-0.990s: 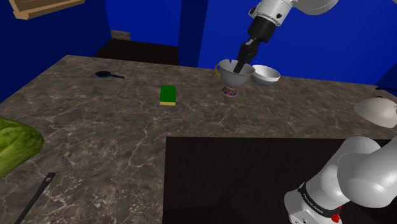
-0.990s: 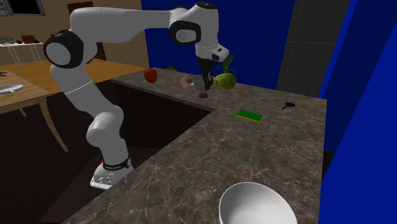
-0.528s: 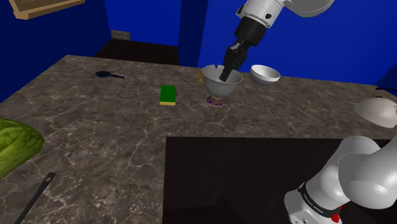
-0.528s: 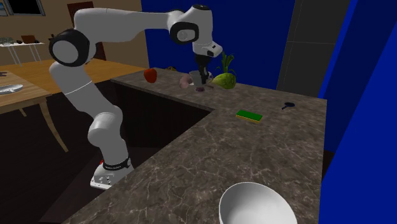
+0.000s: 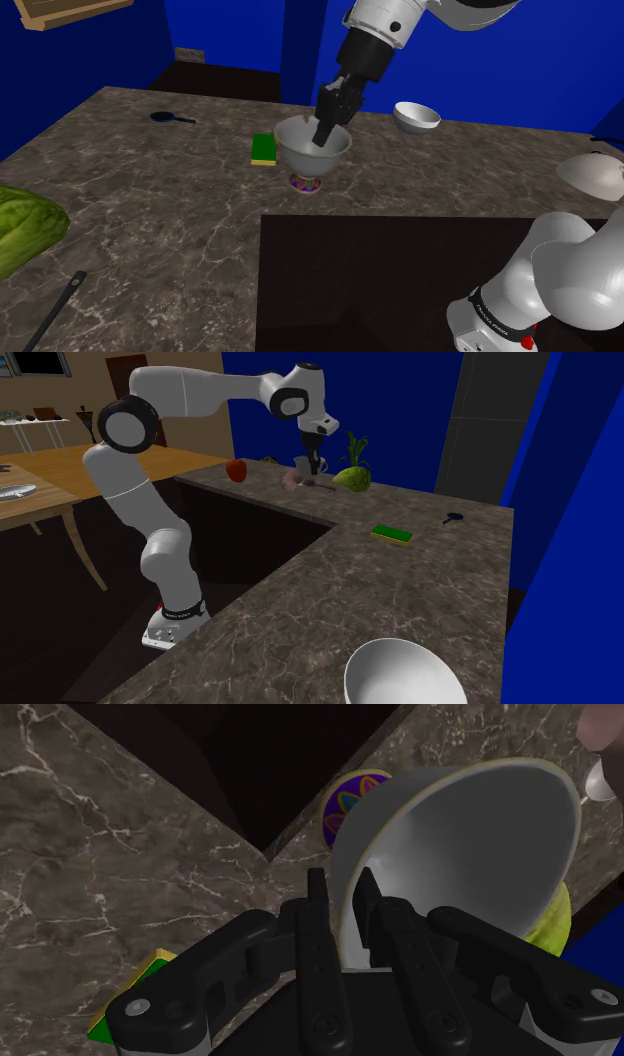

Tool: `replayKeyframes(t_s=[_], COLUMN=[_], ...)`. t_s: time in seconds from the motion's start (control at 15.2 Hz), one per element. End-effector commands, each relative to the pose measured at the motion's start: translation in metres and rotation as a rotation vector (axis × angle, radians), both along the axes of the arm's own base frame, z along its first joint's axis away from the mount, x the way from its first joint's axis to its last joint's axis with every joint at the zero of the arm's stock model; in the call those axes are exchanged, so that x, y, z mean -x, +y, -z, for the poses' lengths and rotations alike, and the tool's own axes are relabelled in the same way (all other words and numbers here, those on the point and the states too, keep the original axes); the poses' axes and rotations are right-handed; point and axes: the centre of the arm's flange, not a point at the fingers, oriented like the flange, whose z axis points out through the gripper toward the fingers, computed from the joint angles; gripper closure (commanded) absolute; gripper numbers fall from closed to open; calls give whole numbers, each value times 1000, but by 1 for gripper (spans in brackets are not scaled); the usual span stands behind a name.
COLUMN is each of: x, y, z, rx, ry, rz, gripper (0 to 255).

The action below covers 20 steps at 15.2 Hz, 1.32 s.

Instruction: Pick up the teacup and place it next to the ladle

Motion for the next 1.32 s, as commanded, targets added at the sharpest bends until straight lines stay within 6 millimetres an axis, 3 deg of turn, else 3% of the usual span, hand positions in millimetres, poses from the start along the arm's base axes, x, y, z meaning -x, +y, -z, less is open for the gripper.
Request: replayKeyframes(t_s=[0.0,1.25], x=[6,61], y=[26,270], z=[-2,-3], rx=[-1,-1], ry=[0,0], rz=[1,1], gripper=[255,255])
